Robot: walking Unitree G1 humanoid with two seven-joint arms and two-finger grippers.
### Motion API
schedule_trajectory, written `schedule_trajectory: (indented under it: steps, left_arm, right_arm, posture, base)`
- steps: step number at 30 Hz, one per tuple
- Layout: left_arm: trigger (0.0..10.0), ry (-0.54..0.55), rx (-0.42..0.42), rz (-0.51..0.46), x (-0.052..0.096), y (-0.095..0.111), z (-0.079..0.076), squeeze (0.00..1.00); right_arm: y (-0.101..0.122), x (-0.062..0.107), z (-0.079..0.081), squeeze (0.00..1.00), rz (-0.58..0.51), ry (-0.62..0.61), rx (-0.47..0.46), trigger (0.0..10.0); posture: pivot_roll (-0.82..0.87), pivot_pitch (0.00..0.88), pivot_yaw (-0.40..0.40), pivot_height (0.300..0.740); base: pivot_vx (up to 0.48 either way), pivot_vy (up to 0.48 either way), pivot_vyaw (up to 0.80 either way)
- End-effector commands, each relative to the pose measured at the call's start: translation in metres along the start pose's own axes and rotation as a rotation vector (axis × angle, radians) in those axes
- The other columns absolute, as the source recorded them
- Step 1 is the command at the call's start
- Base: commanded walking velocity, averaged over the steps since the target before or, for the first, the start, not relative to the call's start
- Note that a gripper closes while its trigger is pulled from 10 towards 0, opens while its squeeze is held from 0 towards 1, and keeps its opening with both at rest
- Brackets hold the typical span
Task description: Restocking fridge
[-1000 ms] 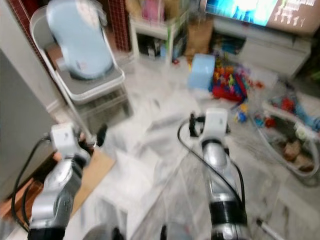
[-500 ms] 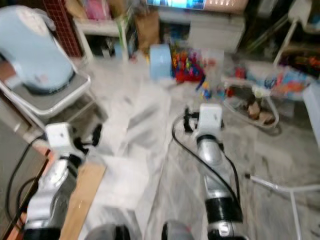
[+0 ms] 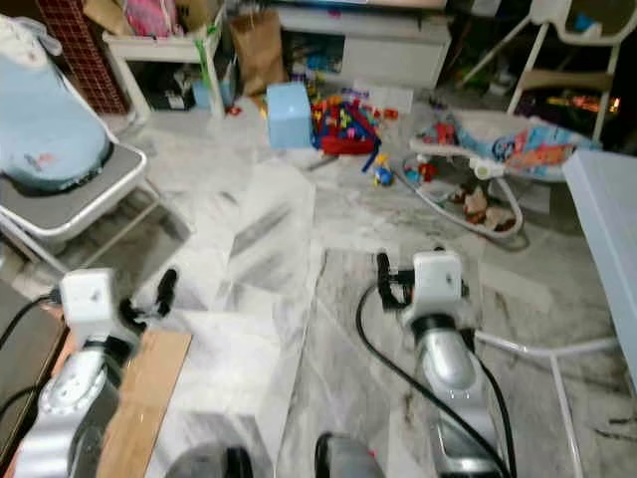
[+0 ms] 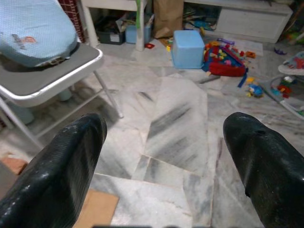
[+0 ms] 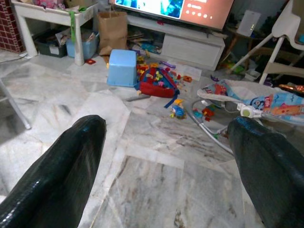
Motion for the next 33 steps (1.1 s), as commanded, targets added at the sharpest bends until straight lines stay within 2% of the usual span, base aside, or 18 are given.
schedule_trajectory:
  steps: [1,4,8,11,16,33]
  left_arm:
    - [10.0,-0.038,0.004,-0.029,0.003,0.005,-0.002,0.0]
    - [10.0,-0.055,0.017,-0.046,0.003,0.008,-0.002,0.0]
    - [10.0,-0.077,0.047,-0.094,-0.011,0.022,-0.007,0.0]
    - [10.0,-0.08,0.053,-0.109,-0.016,0.026,-0.007,0.0]
    - [10.0,-0.085,0.061,-0.105,-0.016,0.024,-0.005,0.0]
    - [10.0,-0.129,0.08,-0.122,-0.022,0.027,-0.017,0.0]
  right_arm:
    - [0.006,0.004,-0.006,0.0,-0.013,-0.018,0.005,10.0]
    - [0.005,0.004,-0.007,0.0,0.0,-0.03,-0.007,10.0]
    - [0.011,-0.004,0.0,0.0,-0.016,-0.02,0.008,10.0]
    - [0.012,-0.006,0.0,0.0,-0.018,-0.022,0.006,10.0]
    - [0.014,-0.008,-0.002,0.0,-0.022,-0.035,0.006,10.0]
    - [0.023,-0.017,-0.007,0.0,-0.074,-0.098,0.078,10.0]
  posture:
    - [-0.02,0.1,-0.018,0.74]
    - [-0.02,0.099,-0.017,0.74]
    - [-0.03,0.092,-0.015,0.74]
    - [-0.03,0.089,-0.013,0.74]
    - [-0.04,0.086,-0.011,0.74]
    - [-0.04,0.077,-0.007,0.74]
  base:
    - [0.0,0.0,0.0]
    - [0.0,0.0,0.0]
    - [0.388,0.0,-0.8]
    - [0.48,0.0,-0.8]
    - [0.48,0.0,-0.8]
    - [0.48,0.0,-0.8]
Point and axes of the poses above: a point about 5 cm out from each wrist's last joint towards the gripper, its own x axis pointing back from the gripper into the wrist, its own y axis along the axis of the wrist's last joint, z = x × y, the point moved 1 cm from there along -x, pointing out of the wrist towards the gripper, and after that the axes turned 7 degrees about -x, right-handed, at the moved point
